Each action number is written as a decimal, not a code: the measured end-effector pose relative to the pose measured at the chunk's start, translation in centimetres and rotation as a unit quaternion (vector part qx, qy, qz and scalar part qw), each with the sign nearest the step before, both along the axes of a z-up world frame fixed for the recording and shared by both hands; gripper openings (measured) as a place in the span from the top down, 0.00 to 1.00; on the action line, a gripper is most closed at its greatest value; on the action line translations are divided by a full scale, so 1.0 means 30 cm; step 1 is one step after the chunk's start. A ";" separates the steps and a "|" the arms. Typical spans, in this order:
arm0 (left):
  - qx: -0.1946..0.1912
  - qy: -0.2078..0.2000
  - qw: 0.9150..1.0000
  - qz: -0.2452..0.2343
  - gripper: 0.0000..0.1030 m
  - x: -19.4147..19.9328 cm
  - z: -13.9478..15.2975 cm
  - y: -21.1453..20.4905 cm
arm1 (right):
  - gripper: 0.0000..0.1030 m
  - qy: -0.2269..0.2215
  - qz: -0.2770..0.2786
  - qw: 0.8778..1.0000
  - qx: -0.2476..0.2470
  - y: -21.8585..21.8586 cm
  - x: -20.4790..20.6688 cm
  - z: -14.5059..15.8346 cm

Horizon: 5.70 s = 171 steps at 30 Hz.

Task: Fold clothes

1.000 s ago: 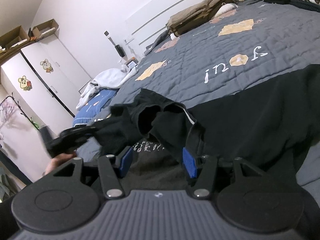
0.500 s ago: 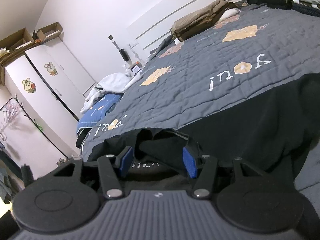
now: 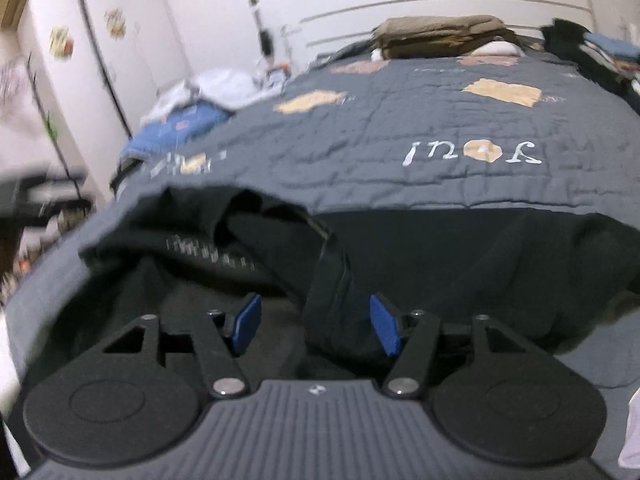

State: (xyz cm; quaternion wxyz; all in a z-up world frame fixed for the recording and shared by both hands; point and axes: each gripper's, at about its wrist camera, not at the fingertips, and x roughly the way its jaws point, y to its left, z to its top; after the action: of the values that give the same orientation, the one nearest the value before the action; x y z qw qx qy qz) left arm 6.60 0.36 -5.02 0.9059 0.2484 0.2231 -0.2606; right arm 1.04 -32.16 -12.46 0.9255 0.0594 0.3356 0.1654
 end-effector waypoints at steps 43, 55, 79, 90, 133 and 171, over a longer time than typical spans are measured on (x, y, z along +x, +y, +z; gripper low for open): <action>-0.134 0.060 0.989 0.004 0.96 0.610 -0.059 -0.269 | 0.93 -0.117 -0.107 0.987 -0.029 -0.199 0.625 0.142; -0.139 0.107 0.976 0.129 0.97 0.815 -0.138 -0.336 | 0.92 -0.062 -0.150 0.986 -0.028 -0.199 0.885 0.026; -0.296 0.161 0.938 0.082 0.18 -0.027 -0.022 -0.138 | 0.46 0.001 -0.283 0.957 0.069 -0.564 -0.037 0.062; -0.304 0.198 0.932 0.000 0.18 -0.087 -0.098 -0.283 | 0.46 0.020 -0.318 0.942 0.104 -0.740 -0.006 -0.041; -0.323 0.225 0.917 -0.061 0.17 -0.131 -0.141 -0.346 | 0.51 0.045 -0.293 0.949 0.105 -0.695 0.192 -0.094; -0.322 0.231 0.917 -0.045 0.16 -0.120 -0.155 -0.330 | 0.48 0.021 -0.279 0.958 -0.059 -0.604 0.447 -0.040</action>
State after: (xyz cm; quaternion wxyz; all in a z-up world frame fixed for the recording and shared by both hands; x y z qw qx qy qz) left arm 3.01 -9.54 -9.66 0.8473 -0.1138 0.3194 -0.4087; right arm 14.47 -50.29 -13.67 0.9294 0.0996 0.3343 -0.1204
